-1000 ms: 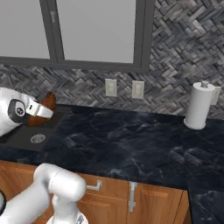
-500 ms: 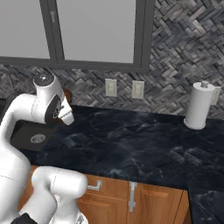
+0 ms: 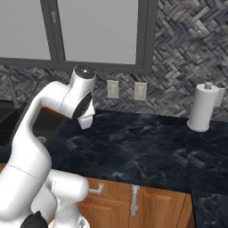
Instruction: Dump the carrot and broccoli from the bowl so the bowl can be washed. Place the bowl in the sink after clearing the leftovers.
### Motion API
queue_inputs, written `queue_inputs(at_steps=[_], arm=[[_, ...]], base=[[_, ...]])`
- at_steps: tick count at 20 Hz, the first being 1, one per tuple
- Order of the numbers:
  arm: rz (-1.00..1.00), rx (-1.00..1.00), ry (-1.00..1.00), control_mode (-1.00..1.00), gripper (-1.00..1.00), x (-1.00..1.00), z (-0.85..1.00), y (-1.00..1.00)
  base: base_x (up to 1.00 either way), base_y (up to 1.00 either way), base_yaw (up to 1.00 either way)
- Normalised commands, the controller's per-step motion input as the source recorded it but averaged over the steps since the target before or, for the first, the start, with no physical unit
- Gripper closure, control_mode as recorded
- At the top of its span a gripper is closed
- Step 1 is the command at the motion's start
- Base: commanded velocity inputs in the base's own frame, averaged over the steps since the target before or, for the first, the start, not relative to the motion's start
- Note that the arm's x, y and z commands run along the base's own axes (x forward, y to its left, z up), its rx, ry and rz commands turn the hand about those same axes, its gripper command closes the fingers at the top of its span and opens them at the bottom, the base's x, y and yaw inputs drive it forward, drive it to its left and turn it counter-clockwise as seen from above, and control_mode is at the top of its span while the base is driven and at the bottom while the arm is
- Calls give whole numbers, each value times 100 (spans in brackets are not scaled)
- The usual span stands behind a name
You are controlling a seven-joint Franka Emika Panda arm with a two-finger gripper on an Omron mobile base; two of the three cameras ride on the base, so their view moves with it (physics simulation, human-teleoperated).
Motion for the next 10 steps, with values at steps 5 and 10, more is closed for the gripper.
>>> queue_inputs(at_steps=[5, 10], arm=[[0, 0, 3, -100, 100, 0, -12, 0], [0, 0, 5, 100, 100, -11, -8, 0]], base=[[0, 0, 0], [-10, 0, 0]])
